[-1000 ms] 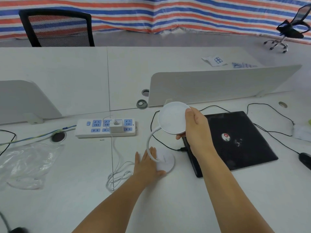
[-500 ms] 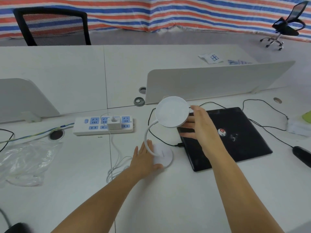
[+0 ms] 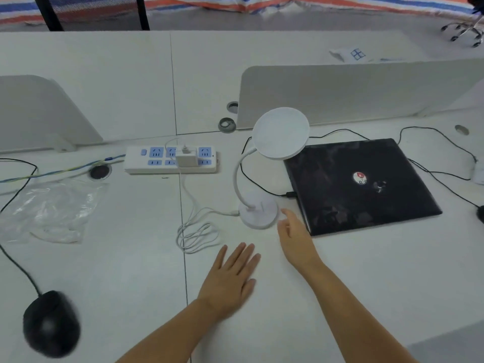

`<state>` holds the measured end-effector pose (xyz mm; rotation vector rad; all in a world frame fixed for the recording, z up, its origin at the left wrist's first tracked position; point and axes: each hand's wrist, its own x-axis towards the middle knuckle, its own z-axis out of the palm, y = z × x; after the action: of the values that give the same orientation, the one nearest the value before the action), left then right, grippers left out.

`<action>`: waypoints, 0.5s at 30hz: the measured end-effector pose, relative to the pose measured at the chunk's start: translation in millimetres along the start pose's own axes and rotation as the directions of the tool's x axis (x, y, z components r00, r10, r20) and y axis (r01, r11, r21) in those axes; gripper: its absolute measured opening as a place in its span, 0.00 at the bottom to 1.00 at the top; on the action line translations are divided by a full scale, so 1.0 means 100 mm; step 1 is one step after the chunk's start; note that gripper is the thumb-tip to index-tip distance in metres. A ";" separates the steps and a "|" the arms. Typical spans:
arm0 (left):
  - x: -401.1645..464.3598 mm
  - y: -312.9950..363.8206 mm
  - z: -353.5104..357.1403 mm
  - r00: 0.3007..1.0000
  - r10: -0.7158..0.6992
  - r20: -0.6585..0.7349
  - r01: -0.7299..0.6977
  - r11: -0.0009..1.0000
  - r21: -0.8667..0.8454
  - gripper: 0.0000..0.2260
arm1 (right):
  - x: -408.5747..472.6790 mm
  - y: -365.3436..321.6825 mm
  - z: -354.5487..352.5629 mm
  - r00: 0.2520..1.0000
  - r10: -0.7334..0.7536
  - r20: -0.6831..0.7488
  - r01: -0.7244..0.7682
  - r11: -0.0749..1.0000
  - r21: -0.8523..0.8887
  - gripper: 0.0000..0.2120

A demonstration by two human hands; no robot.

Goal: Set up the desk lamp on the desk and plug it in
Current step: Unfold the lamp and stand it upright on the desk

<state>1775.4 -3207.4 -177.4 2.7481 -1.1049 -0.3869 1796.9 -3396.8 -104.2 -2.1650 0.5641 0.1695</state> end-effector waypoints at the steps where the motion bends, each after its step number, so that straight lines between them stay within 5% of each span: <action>1: 0.00 0.00 0.00 1.000 -0.007 0.004 0.007 1.000 0.003 0.24 | 0.05 0.02 0.03 0.998 -0.056 0.002 0.056 0.996 -0.067 0.22; 7: 0.01 0.00 0.01 1.000 -0.013 0.000 0.013 1.000 0.029 0.23 | 0.22 0.11 0.15 0.970 -0.233 0.077 0.240 0.834 -0.496 0.26; 15: 0.00 0.01 0.03 1.000 -0.015 -0.027 0.016 0.999 0.041 0.24 | 0.30 0.18 0.20 0.971 -0.217 0.102 0.233 0.759 -0.608 0.26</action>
<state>1774.3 -3208.1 -179.9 2.7908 -1.0982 -0.3312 1817.3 -3401.0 -138.7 -2.8485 0.2331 0.2801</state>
